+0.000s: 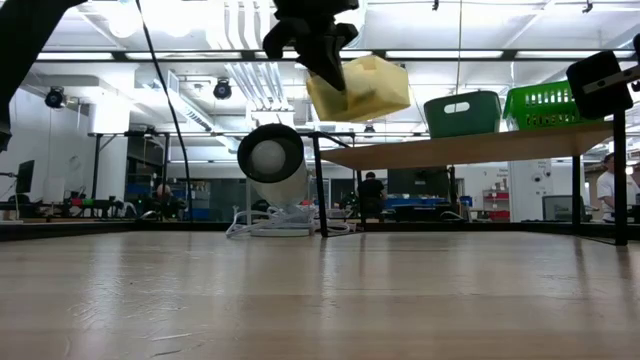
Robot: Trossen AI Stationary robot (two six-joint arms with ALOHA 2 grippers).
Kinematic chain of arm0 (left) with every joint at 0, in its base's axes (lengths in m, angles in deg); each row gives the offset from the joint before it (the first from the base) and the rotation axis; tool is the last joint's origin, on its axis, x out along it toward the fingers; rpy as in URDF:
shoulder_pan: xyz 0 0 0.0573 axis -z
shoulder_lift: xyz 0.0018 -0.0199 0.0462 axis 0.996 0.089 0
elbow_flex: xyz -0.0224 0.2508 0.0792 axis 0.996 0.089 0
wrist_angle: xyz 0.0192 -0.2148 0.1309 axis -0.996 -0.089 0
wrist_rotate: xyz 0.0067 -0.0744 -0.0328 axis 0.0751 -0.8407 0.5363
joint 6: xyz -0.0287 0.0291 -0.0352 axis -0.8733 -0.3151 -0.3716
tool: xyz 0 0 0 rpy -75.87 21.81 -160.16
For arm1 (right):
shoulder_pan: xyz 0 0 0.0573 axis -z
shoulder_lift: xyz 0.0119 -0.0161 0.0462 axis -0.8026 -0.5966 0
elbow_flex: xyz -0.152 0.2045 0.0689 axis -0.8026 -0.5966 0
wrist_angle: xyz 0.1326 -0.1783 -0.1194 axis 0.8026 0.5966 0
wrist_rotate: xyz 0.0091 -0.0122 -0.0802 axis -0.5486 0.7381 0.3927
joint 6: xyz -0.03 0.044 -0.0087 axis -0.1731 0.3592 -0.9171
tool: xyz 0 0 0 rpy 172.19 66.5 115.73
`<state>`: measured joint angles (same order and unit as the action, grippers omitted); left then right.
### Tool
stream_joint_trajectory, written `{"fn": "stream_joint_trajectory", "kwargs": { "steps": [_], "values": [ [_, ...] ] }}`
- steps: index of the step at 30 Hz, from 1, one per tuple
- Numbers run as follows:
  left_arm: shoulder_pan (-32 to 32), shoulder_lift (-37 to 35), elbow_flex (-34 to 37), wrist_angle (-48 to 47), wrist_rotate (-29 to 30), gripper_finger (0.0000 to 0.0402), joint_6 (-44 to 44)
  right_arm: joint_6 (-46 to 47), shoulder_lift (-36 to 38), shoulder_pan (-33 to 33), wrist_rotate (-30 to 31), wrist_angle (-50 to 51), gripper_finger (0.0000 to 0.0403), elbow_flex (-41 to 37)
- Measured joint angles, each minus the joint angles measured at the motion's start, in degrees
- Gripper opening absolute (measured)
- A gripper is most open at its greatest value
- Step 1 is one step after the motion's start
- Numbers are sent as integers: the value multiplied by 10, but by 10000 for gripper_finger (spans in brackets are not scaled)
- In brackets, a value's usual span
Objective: Pick & Place Office Desk Supplies
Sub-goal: Put the yellow bin on the shelf
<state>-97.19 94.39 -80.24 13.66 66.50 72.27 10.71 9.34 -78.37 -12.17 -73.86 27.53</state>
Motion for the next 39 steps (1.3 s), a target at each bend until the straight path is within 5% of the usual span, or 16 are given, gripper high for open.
{"fn": "stream_joint_trajectory", "kwargs": {
  "steps": [8,15,39],
  "values": [
    [-4,6,13,65,-20,3,0,0,0,0,0,0,38,0],
    [-5,6,69,167,38,3,-4,0,0,0,0,0,38,0],
    [-9,5,126,184,51,4,10,0,0,0,0,0,38,0]
  ]
}}
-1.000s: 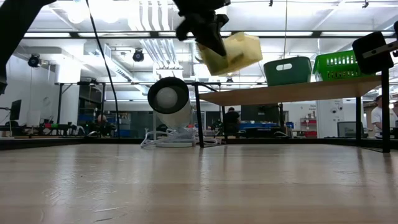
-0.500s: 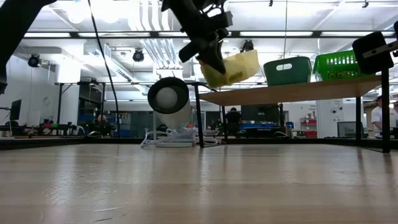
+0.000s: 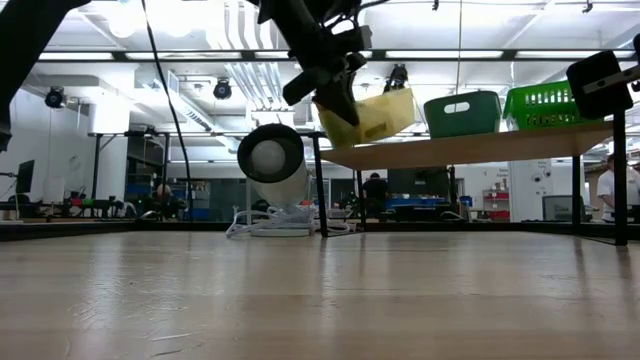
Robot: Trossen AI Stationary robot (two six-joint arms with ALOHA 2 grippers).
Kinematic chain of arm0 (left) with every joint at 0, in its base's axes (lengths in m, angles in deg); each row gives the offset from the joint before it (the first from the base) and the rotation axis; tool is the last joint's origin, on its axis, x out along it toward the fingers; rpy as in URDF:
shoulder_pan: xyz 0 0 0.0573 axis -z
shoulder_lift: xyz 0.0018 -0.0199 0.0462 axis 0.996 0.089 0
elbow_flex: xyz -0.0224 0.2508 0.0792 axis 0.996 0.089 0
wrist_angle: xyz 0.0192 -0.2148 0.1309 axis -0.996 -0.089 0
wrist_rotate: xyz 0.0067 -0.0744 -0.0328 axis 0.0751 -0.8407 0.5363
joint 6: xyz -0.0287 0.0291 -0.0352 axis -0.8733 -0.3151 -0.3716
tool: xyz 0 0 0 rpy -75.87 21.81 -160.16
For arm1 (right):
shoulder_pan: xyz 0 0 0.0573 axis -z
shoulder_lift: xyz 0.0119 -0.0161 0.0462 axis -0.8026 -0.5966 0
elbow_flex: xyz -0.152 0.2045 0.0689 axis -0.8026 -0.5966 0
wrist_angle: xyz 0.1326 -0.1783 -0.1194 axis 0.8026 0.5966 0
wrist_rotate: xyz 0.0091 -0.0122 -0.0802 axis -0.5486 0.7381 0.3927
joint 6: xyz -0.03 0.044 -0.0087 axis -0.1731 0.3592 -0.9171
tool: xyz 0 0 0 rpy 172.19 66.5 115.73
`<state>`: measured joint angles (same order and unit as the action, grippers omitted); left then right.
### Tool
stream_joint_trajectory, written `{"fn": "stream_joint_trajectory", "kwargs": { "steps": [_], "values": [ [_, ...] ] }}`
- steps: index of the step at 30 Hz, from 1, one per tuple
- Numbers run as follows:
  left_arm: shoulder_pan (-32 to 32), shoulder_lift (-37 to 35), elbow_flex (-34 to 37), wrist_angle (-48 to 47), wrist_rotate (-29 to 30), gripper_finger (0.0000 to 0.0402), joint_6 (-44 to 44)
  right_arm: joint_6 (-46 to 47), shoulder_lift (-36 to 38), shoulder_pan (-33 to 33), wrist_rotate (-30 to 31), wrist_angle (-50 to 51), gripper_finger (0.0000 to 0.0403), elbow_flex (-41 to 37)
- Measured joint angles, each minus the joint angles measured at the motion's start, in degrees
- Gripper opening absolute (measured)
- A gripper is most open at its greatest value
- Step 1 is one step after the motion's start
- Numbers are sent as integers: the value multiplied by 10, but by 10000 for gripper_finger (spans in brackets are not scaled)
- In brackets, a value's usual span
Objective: Pick & Place Office Desk Supplies
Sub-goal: Put the yellow bin on the shelf
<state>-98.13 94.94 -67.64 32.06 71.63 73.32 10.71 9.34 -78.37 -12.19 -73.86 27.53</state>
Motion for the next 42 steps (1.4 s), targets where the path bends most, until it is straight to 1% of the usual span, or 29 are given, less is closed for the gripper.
{"fn": "stream_joint_trajectory", "kwargs": {
  "steps": [11,13,21,26,33,42],
  "values": [
    [-3,0,4,3,3,8,1,0,0,0,0,0,38,0],
    [-3,0,3,3,2,17,2,0,0,0,0,0,38,0],
    [-4,-1,2,4,2,74,6,0,0,0,0,0,38,0],
    [-4,-1,2,3,2,95,6,0,0,0,0,0,38,0],
    [-4,-1,0,12,2,98,6,0,0,0,0,0,38,0],
    [-4,-1,-20,15,9,98,3,0,0,0,0,0,38,0]
  ]
}}
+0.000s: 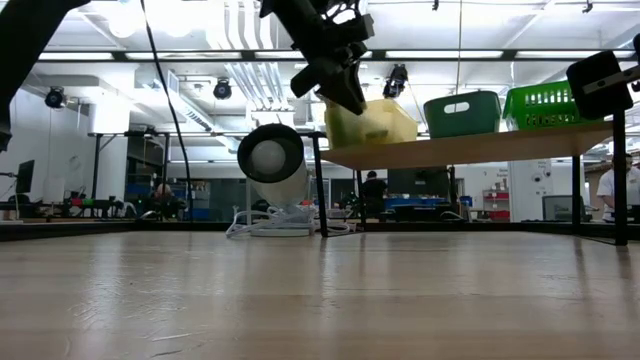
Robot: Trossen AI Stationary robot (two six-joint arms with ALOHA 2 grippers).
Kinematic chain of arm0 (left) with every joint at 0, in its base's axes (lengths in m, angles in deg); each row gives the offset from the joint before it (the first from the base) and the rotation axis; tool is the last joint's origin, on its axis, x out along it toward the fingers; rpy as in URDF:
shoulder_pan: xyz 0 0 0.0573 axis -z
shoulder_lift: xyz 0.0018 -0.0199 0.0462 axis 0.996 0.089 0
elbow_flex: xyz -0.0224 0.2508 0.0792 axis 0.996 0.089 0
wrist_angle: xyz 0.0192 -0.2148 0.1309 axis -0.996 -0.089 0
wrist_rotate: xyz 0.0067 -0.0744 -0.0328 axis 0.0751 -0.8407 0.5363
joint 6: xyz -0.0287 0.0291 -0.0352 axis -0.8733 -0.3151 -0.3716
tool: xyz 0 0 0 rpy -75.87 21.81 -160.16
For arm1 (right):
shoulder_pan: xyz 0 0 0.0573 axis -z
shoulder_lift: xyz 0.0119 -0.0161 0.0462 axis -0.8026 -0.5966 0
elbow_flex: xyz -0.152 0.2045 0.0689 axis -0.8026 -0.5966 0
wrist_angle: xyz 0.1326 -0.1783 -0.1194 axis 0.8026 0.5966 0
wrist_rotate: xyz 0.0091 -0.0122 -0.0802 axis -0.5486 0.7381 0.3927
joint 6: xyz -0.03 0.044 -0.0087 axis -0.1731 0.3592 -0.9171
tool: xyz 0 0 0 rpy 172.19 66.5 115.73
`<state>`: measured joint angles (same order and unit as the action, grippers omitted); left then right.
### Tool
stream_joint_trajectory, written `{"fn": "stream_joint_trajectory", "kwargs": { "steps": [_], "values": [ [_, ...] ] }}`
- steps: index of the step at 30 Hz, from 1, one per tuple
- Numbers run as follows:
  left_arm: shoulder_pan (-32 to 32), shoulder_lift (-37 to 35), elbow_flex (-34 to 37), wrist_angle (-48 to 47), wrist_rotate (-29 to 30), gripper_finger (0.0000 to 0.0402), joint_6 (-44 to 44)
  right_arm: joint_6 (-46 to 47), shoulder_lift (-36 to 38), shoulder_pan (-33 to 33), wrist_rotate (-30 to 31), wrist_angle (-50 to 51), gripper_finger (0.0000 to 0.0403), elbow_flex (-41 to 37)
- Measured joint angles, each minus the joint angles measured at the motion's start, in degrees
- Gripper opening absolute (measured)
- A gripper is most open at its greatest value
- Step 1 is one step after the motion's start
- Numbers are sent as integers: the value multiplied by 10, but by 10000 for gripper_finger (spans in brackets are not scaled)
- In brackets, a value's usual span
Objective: Pick & Place Office Desk Supplies
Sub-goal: Put the yellow bin on the shelf, then return to Home Position
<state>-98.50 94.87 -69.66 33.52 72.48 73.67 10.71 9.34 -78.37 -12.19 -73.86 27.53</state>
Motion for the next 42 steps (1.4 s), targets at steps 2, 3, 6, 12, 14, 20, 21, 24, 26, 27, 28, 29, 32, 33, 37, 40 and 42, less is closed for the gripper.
{"fn": "stream_joint_trajectory", "kwargs": {
  "steps": [2,3,6,12,14,20,21,24,26,27,28,29,32,33,37,40,42],
  "values": [
    [0,0,-4,0,0,98,0,0,0,0,0,0,38,0],
    [0,0,-5,0,0,98,0,0,0,0,0,0,38,0],
    [0,0,-7,0,5,98,0,0,0,0,0,0,38,0],
    [2,-1,-25,-14,6,98,-20,0,0,0,0,0,38,0],
    [3,-1,-29,-20,6,100,-20,0,0,0,0,0,38,0],
    [14,-1,-47,-61,6,130,-17,0,0,0,0,0,38,0],
    [17,-1,-53,-71,6,137,-17,0,0,0,0,0,38,0],
    [34,-4,-74,-99,4,157,-17,0,0,0,0,0,38,0],
    [45,-9,-87,-115,4,167,-17,0,0,0,0,0,38,0],
    [50,-12,-93,-123,5,171,-18,0,0,0,0,0,38,0],
    [56,-17,-98,-128,6,174,-24,0,0,0,0,0,38,0],
    [62,-21,-100,-130,9,176,-35,0,0,0,0,0,38,0],
    [80,-42,-99,-128,13,179,-80,0,0,0,0,0,38,0],
    [85,-49,-97,-128,13,179,-98,0,0,0,0,0,38,0],
    [109,-77,-96,-133,13,175,-182,0,0,0,0,0,38,0],
    [129,-95,-96,-151,12,168,-241,0,0,0,0,0,38,0],
    [145,-105,-96,-172,9,162,-273,0,0,0,0,0,38,0]
  ]
}}
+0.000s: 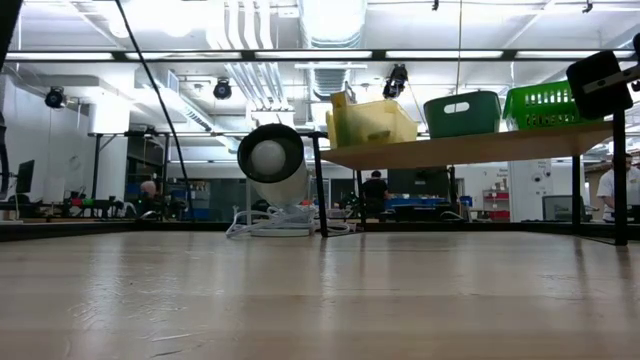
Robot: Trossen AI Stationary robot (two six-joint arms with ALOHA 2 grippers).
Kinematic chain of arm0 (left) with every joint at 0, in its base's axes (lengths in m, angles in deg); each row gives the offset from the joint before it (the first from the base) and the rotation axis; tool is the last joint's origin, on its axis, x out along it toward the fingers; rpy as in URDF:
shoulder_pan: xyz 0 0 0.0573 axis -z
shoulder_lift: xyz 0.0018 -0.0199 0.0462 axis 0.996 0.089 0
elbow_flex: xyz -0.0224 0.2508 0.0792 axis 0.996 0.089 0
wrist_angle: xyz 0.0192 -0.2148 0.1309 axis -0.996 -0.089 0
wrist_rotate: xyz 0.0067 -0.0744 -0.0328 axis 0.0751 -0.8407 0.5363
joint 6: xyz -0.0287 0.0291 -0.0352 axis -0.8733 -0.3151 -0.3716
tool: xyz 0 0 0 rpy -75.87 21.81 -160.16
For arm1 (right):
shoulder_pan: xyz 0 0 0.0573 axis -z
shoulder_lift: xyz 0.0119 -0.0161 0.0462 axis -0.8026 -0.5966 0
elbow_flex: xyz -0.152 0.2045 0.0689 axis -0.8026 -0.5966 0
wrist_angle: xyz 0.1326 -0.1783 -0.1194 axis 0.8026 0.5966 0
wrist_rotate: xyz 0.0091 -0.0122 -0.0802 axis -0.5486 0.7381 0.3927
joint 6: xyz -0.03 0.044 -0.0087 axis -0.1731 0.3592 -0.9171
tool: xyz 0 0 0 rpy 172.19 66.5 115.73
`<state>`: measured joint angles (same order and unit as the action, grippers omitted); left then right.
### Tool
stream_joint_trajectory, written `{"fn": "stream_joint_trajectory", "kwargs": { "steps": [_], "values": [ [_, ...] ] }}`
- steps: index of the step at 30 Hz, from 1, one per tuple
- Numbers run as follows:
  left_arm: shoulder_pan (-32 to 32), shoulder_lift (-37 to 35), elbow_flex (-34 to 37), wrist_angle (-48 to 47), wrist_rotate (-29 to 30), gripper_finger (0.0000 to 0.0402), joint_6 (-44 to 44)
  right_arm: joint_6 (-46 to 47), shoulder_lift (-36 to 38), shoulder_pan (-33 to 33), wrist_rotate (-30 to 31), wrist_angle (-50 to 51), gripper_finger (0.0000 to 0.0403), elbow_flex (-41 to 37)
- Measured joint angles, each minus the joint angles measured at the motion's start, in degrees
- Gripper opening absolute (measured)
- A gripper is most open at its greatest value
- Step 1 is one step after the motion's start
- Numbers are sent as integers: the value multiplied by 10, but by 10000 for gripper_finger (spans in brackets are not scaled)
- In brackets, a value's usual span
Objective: Pick & Place Office Desk Supplies
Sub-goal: Return to Home Position
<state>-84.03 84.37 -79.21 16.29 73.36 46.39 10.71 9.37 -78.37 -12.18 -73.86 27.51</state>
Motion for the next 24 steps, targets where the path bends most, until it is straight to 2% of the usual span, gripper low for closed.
{"fn": "stream_joint_trajectory", "kwargs": {
  "steps": [5,10,15,20,24],
  "values": [
    [35,-20,10,-18,0,133,-75,0,0,0,0,0,38,0],
    [65,-64,89,38,0,82,-89,0,0,0,0,0,38,0],
    [88,-143,243,203,0,11,-103,0,0,0,0,0,38,0],
    [104,-231,425,415,-5,6,-105,0,0,0,0,0,38,0],
    [113,-293,561,548,-29,6,-105,0,0,0,0,0,38,0]
  ]
}}
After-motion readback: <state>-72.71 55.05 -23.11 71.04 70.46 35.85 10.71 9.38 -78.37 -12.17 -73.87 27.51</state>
